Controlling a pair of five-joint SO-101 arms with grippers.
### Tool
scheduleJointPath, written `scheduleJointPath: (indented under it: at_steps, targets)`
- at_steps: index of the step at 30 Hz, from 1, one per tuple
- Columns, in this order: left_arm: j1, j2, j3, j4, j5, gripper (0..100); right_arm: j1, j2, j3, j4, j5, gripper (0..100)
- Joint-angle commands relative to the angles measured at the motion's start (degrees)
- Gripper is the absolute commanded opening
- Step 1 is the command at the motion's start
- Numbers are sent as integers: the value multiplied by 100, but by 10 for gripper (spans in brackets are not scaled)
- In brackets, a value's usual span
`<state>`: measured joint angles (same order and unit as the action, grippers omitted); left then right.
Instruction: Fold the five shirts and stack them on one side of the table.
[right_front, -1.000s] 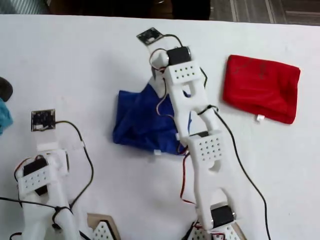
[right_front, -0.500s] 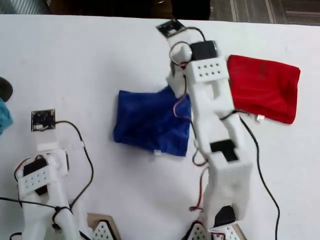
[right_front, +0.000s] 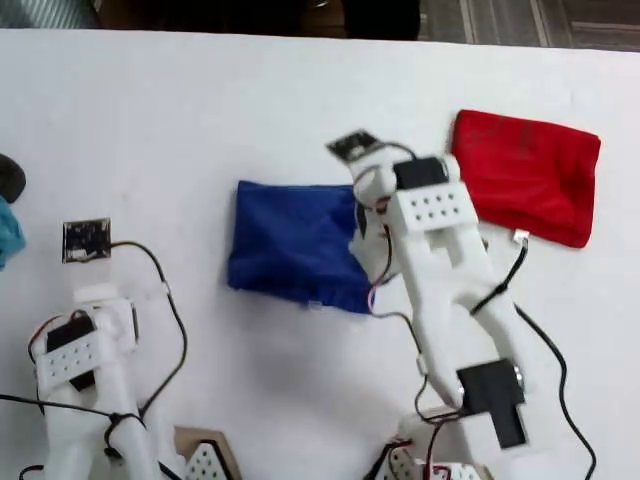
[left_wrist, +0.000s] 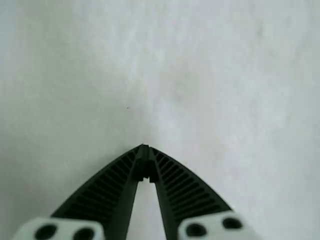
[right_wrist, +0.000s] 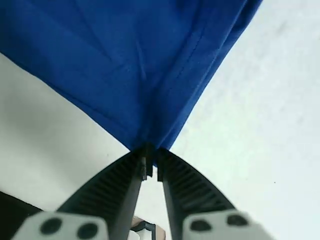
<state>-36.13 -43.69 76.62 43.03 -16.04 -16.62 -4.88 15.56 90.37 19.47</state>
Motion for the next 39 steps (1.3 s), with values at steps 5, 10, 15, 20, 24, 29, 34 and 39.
scheduleJointPath:
  at_steps: [5, 10, 15, 20, 24, 29, 34, 39]
  targets:
    - [-26, -105, -22, -79, 53, 26, 119, -673, 1169, -567, 141, 19]
    - [-26, -105, -22, -79, 53, 26, 409, -866, 1178, -567, 677, 20]
    - [-26, -105, -22, -79, 53, 26, 778, -954, 1178, -312, 1029, 20]
    - [53, -105, -22, -62, 53, 26, 857, -1130, 1178, -207, 1178, 25]
    - [281, -105, -84, -35, 18, 26, 831, -1516, 1143, -567, 1178, 100]
    - [615, -62, -848, 580, 18, 25, 875, -1754, 1187, -1815, 580, 87]
    - [1160, 651, -2431, 1055, 35, 25, 558, -927, 1160, -2237, 44, 19]
    - [1987, 2840, -4910, 2075, 211, 25, 259, -426, 1169, -2422, -18, 21]
